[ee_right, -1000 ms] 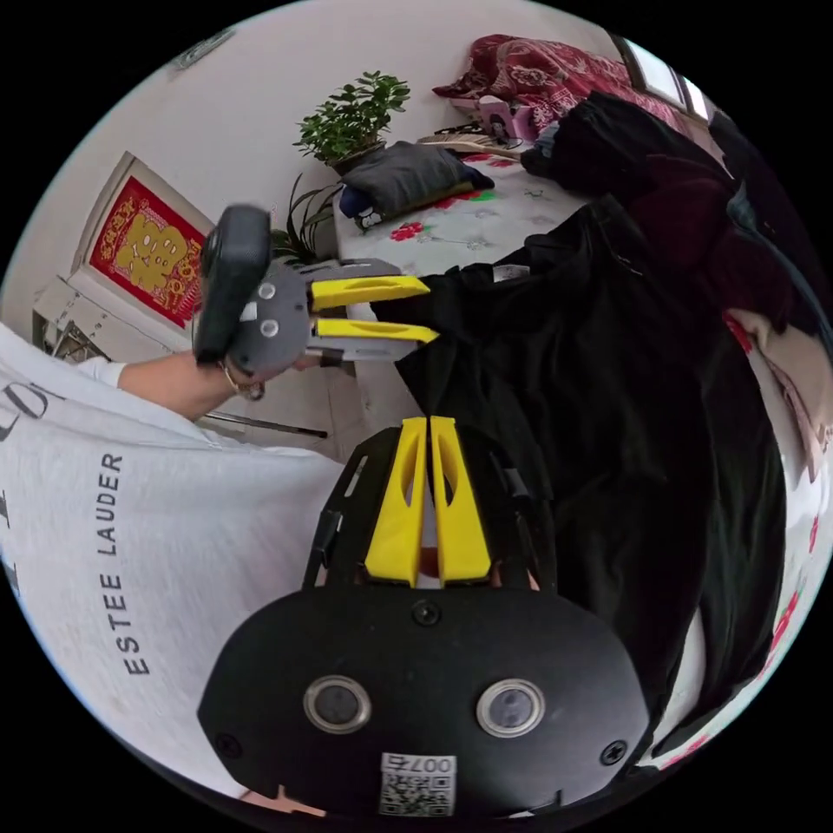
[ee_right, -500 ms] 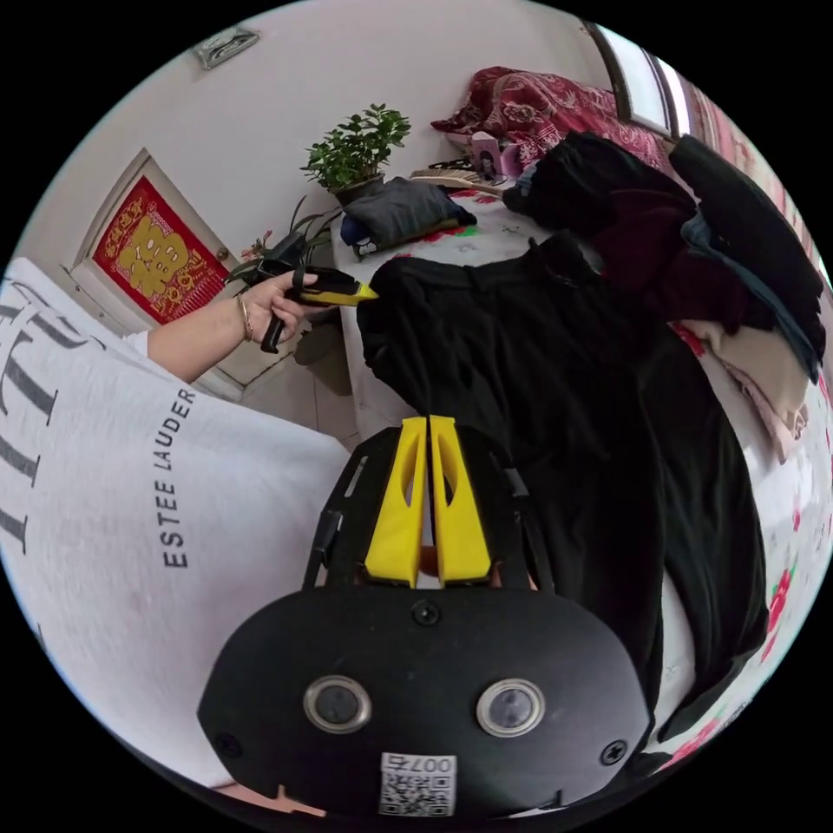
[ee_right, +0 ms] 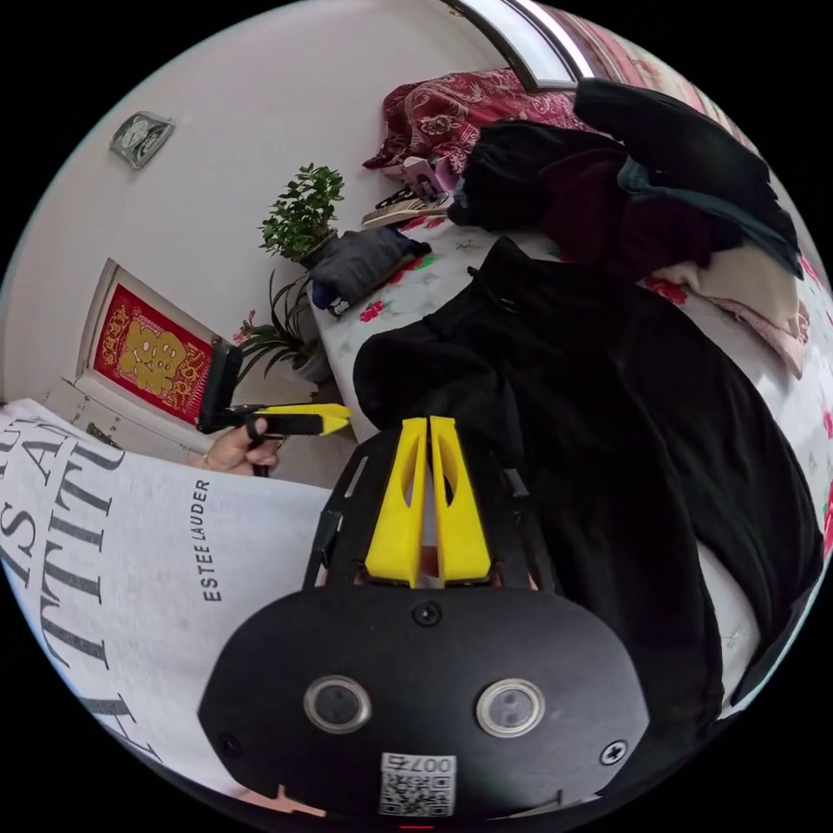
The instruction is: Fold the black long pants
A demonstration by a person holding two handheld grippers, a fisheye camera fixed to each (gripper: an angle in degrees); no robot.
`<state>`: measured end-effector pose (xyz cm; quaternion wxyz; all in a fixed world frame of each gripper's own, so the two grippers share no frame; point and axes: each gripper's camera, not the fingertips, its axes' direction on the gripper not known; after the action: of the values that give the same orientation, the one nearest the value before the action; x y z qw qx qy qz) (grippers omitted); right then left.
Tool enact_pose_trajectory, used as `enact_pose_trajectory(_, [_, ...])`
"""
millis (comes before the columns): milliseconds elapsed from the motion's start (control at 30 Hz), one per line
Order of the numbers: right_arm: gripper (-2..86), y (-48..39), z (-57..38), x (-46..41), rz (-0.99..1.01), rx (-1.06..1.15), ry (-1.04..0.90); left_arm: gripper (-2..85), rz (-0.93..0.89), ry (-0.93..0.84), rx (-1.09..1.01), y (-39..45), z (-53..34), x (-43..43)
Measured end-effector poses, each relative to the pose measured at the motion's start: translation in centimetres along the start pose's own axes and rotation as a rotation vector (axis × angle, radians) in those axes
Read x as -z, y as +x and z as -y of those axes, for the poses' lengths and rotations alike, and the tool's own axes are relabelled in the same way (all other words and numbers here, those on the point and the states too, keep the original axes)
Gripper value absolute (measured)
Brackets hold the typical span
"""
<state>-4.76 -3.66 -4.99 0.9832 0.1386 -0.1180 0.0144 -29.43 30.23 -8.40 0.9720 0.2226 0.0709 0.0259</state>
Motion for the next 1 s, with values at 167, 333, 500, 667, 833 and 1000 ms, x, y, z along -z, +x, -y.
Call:
enact_pose_trajectory(167, [-0.2,-0.2,0.0,0.6,0.024,0.007,-0.008,11.4,0.136,-0.1,-0.109,1.8,2.9,-5.3])
enact_pose_trajectory(333, [-0.2,1.6,0.0,4.5,-0.093,-0.005,0.073,0.8,-0.1,-0.001,-0.371,1.2,3.6,1.7])
enact_pose_trajectory(500, [-0.2,3.9,1.4,7.0,0.014,-0.015,0.154,-0.8,-0.318,0.114,-0.414,-1.3,4.0,9.0])
enact_pose_trajectory(667, [0.0,1.0,1.4,3.7,-0.172,0.187,-0.051,-0.9,-0.119,-0.395,-0.816,6.0,1.6,4.4])
enact_pose_trajectory(833, [1.4,2.3,-2.1,-4.2,0.097,0.166,-0.419,-1.0,0.011,-0.629,-0.679,2.8,-2.0,-2.8])
enact_pose_trajectory(1000, [4.5,4.2,-2.7,-2.1,0.119,0.013,-0.238,-0.9,0.101,-0.361,-0.435,-1.2,-2.8,1.0])
